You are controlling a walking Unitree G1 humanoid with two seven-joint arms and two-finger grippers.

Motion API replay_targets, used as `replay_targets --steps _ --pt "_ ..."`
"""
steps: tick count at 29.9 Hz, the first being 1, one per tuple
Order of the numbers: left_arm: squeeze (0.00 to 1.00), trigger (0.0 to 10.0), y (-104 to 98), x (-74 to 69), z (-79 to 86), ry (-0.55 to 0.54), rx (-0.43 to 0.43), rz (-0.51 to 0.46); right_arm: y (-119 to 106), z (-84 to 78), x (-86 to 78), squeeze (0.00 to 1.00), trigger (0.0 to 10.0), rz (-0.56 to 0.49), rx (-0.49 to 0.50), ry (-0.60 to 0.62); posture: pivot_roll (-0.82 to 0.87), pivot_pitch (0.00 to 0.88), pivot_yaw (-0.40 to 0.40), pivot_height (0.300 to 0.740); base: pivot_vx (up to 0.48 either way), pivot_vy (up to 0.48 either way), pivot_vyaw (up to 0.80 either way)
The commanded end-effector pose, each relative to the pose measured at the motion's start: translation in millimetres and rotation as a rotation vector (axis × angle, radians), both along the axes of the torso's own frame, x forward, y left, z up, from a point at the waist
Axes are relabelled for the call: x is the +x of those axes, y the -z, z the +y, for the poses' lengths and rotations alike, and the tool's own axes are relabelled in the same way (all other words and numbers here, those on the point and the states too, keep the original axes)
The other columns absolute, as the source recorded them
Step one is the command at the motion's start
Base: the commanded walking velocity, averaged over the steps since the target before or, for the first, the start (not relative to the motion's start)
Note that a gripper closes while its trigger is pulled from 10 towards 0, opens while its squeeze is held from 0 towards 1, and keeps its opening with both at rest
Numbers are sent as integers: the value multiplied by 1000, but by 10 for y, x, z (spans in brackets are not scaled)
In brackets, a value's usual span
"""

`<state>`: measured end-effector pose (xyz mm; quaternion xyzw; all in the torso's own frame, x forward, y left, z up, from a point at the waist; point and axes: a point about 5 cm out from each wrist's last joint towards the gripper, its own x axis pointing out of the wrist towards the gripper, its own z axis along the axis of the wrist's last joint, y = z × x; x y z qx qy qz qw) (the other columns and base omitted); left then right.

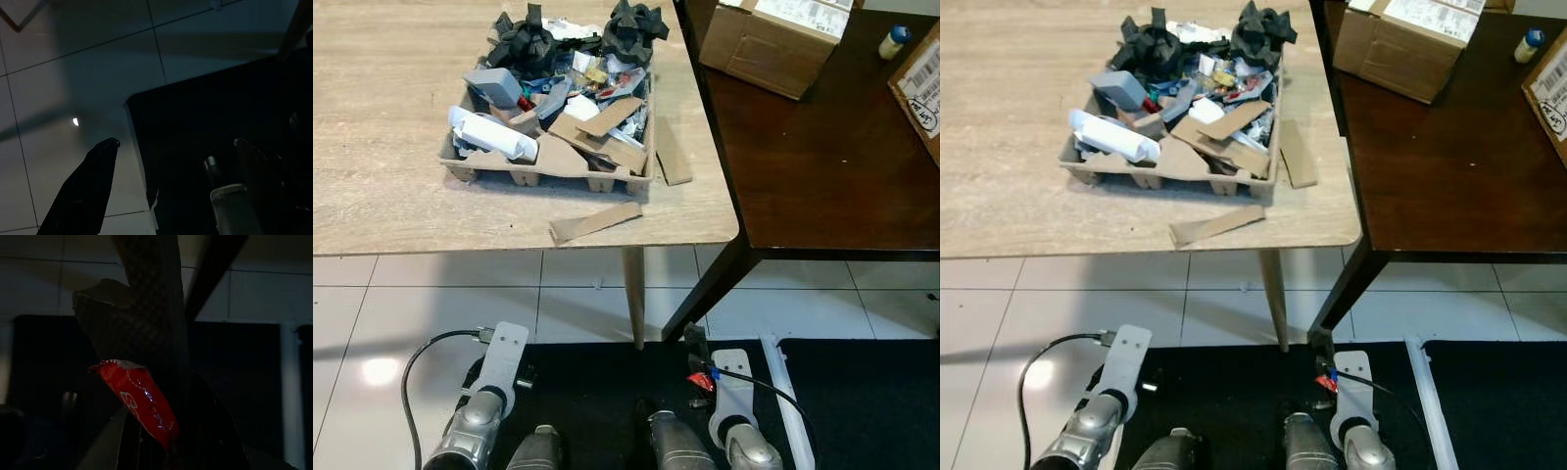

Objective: Picking trash to rubbish bin

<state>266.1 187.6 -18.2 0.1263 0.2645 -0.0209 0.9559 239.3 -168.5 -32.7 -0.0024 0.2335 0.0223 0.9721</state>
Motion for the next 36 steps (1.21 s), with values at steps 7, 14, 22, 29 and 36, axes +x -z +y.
replay_targets --steps 7,14,22,29,36 --pt "0 10000 153 -146 -29 15 -6 77 156 -76 -160 0 10000 96 8 36 22 306 -14 740 0 0 0" --pt "0 10000 170 -160 -43 14 2 83 197 -90 -201 0 10000 132 22 39 15 298 -17 740 0 0 0" --pt "0 10000 170 -139 -72 10 -23 94 227 -101 -225 0 10000 157 19 50 12 286 -17 740 0 0 0" --pt "0 10000 155 -111 -90 26 -20 91 211 -101 -197 0 10000 150 19 50 13 275 -15 740 0 0 0" --pt "0 10000 151 -93 -91 -6 -77 100 206 -107 -185 0 10000 149 16 48 8 271 -16 740 0 0 0"
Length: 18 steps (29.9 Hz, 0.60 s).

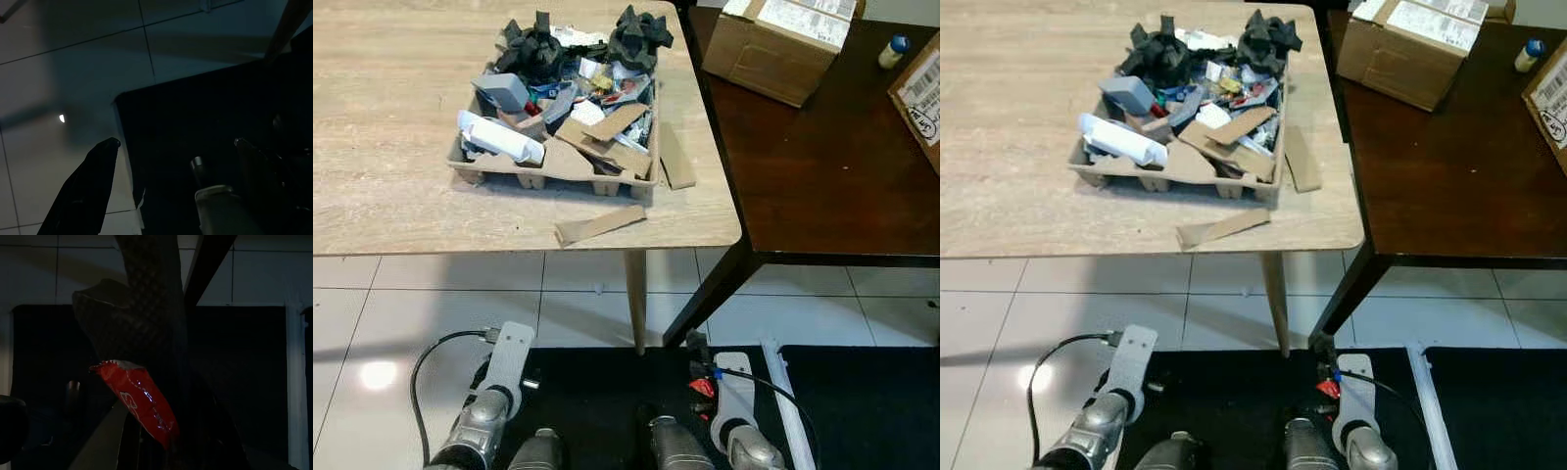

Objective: Picking trash to rubbish bin

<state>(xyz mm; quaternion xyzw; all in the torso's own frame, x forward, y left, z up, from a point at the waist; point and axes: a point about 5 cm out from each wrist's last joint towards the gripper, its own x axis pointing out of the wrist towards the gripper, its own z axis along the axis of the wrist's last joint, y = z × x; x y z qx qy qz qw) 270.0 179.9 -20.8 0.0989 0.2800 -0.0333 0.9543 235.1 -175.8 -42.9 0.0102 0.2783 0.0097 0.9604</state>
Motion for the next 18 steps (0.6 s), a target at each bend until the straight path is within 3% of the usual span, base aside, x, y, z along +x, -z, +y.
replay_targets --steps 1,12,18 --pt "0 10000 125 -132 -14 -10 -19 65 104 -34 -143 0 10000 56 0 17 8 271 -16 740 0 0 0" --pt "0 10000 130 -139 -27 -4 -32 66 114 -42 -166 0 10000 56 -6 12 1 264 -15 740 0 -346 0" --pt "0 10000 134 -142 -22 -3 -38 69 119 -45 -176 0 10000 58 -11 4 2 258 -19 740 0 -480 0"
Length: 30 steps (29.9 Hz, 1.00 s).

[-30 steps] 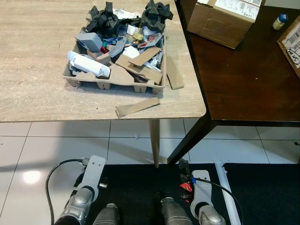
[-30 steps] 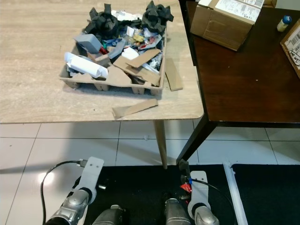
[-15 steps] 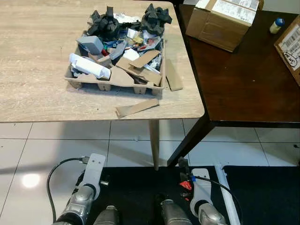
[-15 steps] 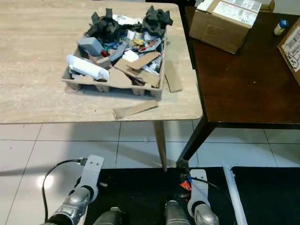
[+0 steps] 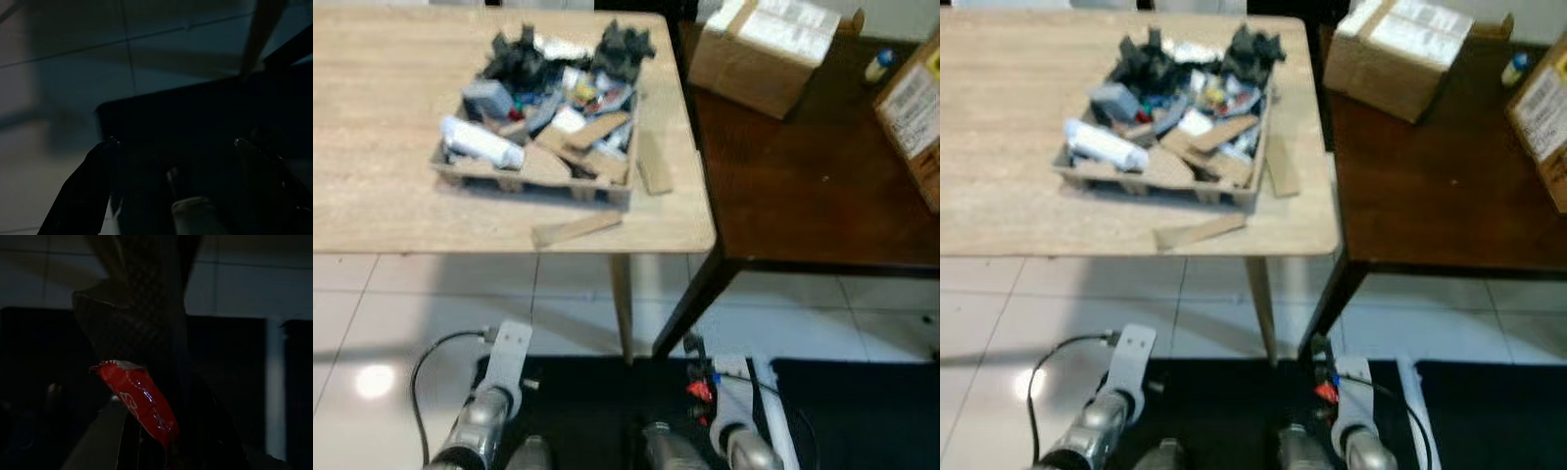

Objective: Picking trash to rubbish bin

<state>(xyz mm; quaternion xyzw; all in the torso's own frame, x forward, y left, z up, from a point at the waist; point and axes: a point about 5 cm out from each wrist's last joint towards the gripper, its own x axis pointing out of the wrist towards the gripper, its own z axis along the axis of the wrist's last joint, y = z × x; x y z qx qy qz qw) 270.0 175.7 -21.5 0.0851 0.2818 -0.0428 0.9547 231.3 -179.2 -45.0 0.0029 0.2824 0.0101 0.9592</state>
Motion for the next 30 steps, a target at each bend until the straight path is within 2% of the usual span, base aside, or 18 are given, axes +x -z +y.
replay_targets --steps 1,16,20,24,30 --pt "0 10000 128 -143 21 -13 -7 64 99 -11 -140 0 10000 50 2 8 1 256 -20 740 0 -480 0" --pt "0 10000 140 -162 50 -26 -18 69 92 3 -128 0 10000 47 0 -8 -1 250 -28 740 0 -480 0" --pt "0 10000 160 -171 51 -55 -60 102 91 4 -127 0 10000 47 1 -12 0 249 -29 740 0 0 0" --pt "0 10000 140 -150 42 -76 -110 94 87 1 -121 0 10000 45 1 -13 -1 250 -29 740 0 388 0" --pt "0 10000 135 -147 58 -73 -99 90 88 -1 -126 0 10000 44 0 -15 -1 252 -32 740 0 480 0"
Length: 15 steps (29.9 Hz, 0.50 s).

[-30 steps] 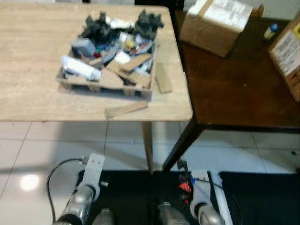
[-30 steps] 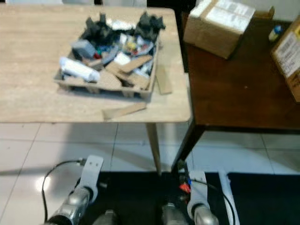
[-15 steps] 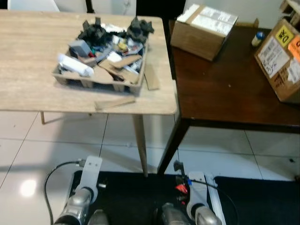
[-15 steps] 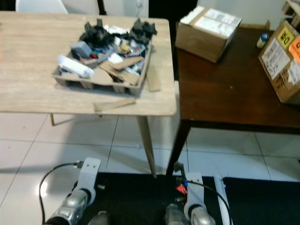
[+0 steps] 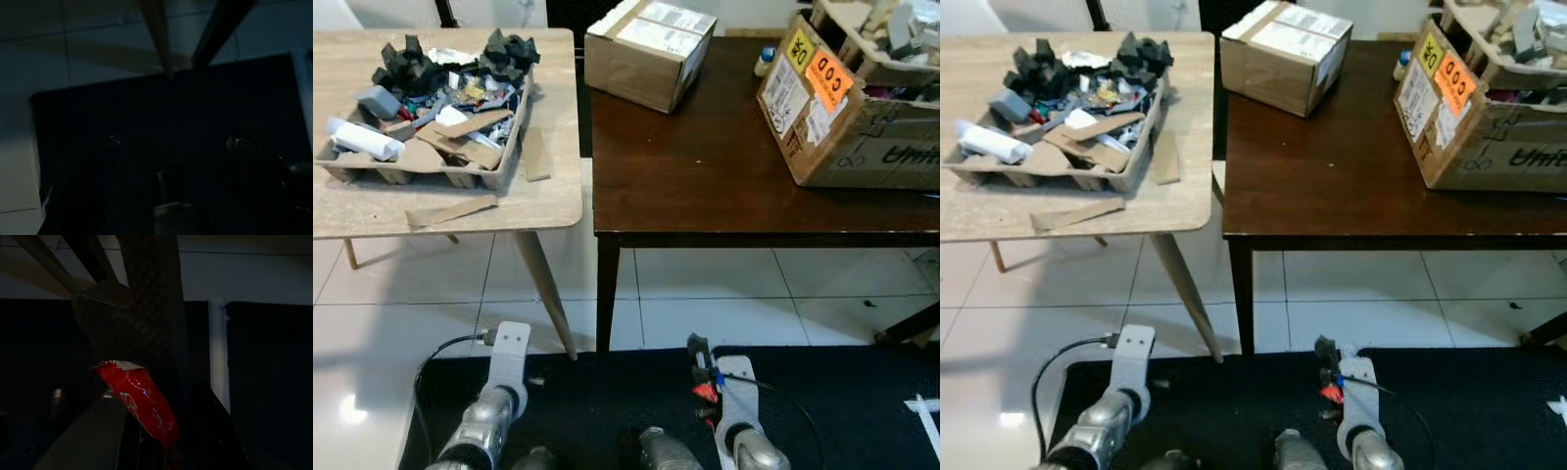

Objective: Picking trash to rubbish bin

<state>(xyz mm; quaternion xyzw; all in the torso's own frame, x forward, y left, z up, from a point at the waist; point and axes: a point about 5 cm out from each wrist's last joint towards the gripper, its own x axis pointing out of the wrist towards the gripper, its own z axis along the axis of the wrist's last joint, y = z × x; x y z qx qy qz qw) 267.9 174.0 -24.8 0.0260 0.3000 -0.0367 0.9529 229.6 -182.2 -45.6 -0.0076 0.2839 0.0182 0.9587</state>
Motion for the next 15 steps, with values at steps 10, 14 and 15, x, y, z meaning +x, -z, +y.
replay_targets --steps 10,14,15 --pt "0 10000 94 -133 138 -2 53 48 90 31 -122 0 10000 46 17 6 2 259 -33 740 0 144 0" --pt "0 10000 102 -143 161 -3 62 58 94 32 -128 0 10000 47 18 7 2 261 -32 740 0 0 0" --pt "0 10000 99 -142 163 4 68 56 95 31 -130 0 10000 48 18 8 2 261 -32 740 0 0 0"
